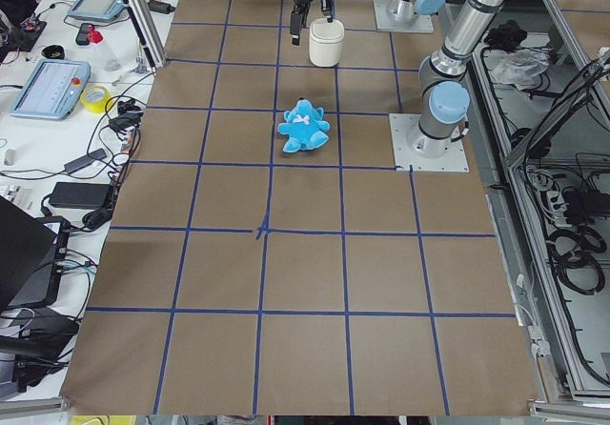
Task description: Open trash can with right arm
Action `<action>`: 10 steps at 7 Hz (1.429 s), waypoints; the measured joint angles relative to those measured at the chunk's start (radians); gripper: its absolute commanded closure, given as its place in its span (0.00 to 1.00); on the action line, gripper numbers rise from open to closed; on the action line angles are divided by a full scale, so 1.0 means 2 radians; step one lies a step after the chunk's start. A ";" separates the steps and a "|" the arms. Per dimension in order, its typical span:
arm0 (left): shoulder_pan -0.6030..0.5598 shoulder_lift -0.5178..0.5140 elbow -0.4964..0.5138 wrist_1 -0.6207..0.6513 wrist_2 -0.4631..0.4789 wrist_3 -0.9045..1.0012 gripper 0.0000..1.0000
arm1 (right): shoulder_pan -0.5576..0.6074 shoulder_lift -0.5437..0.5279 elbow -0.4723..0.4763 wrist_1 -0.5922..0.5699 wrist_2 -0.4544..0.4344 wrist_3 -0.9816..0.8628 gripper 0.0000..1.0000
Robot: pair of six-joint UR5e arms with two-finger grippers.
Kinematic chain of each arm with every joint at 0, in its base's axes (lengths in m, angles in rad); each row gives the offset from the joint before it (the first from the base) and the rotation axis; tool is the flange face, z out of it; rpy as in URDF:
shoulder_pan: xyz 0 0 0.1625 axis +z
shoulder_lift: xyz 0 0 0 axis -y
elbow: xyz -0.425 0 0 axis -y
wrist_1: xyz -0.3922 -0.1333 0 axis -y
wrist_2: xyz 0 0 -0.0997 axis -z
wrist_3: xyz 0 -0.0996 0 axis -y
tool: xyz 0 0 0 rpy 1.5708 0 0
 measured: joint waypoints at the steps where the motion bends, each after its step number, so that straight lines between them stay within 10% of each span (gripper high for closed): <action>1: 0.000 0.000 0.000 0.000 0.000 0.000 0.00 | 0.000 0.000 -0.002 -0.002 0.000 0.001 0.69; 3: 0.000 0.000 0.000 0.000 0.000 0.000 0.00 | -0.001 -0.003 -0.024 -0.009 -0.002 0.005 0.09; 4: 0.000 0.000 0.000 0.000 0.000 0.000 0.00 | -0.003 -0.004 -0.045 -0.007 -0.006 0.006 0.00; 10: 0.000 0.000 0.000 0.000 0.000 0.000 0.00 | -0.046 -0.014 -0.168 0.061 -0.055 -0.030 0.00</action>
